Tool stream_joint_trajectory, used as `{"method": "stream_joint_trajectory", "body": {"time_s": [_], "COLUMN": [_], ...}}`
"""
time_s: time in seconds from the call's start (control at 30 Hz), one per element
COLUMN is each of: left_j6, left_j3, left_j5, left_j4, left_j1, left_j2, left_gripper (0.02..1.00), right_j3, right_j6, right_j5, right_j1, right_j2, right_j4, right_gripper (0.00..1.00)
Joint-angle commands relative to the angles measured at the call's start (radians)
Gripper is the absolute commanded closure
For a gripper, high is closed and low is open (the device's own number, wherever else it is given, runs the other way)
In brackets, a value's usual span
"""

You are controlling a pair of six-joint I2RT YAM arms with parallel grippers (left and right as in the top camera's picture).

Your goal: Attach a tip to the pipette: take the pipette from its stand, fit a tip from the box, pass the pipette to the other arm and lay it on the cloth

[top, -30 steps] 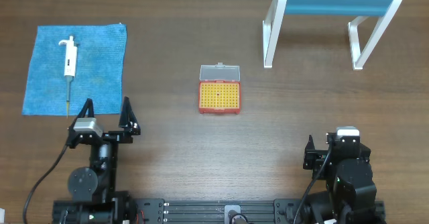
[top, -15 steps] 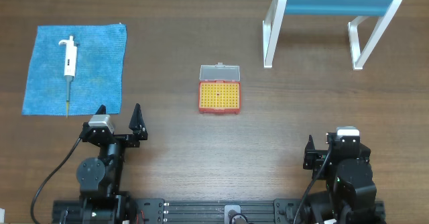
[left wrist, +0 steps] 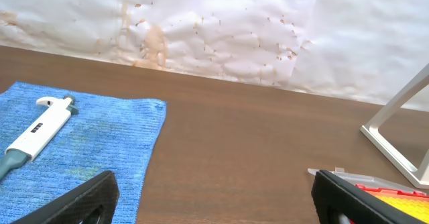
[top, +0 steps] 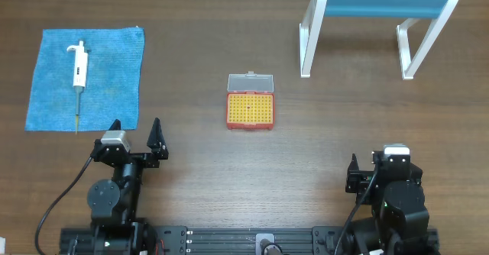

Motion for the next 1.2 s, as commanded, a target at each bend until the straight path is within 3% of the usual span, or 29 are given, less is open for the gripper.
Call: {"method": "stream_joint_trajectory", "body": {"time_s": [0.03, 0.33, 0.47, 0.53, 0.67, 0.8, 1.03, 1.2], "left_j6": [0.012, 0.012, 0.012, 0.012, 0.012, 0.012, 0.012, 0.012], "left_j3": [-0.002, -0.002, -0.002, -0.002, -0.002, -0.002, -0.002, -0.002], "left_j5": [0.018, 0.018, 0.018, 0.018, 0.018, 0.018, 0.018, 0.018], "left_j4": [-0.006, -0.006, -0.006, -0.006, -0.006, -0.006, -0.006, -0.006], "left_j1": [-0.005, -0.005, -0.005, -0.005, -0.005, -0.005, -0.005, -0.005], "left_j2": [-0.009, -0.009, -0.009, -0.009, -0.009, -0.009, -0.009, -0.009], "left_gripper": [0.086, 0.086, 0.088, 0.086, 0.086, 0.088, 0.088, 0.088], "right_j3": [-0.003, -0.012, -0.142, -0.277, -0.478, -0.570, -0.571, -0.571], "right_j6": [-0.011, -0.004, -0.061, -0.063, -0.063, -0.063, -0.063, -0.070], "right_j5": [0.012, -0.008, -0.034, -0.120, -0.254, -0.254, -0.254, -0.251], "right_j1": [0.006, 0.003, -0.087, -0.153, -0.210, -0.211, -0.213, -0.227], "right_j2": [-0.006, -0.007, -0.009, -0.011, -0.035, -0.075, -0.186, -0.179], "right_j4": [0.002, 0.047, 0.482, 0.785, 1.140, 1.182, 0.922, 0.916], "right_gripper": [0.095, 0.095, 0.095, 0.095, 0.095, 0.095, 0.095, 0.086]}}
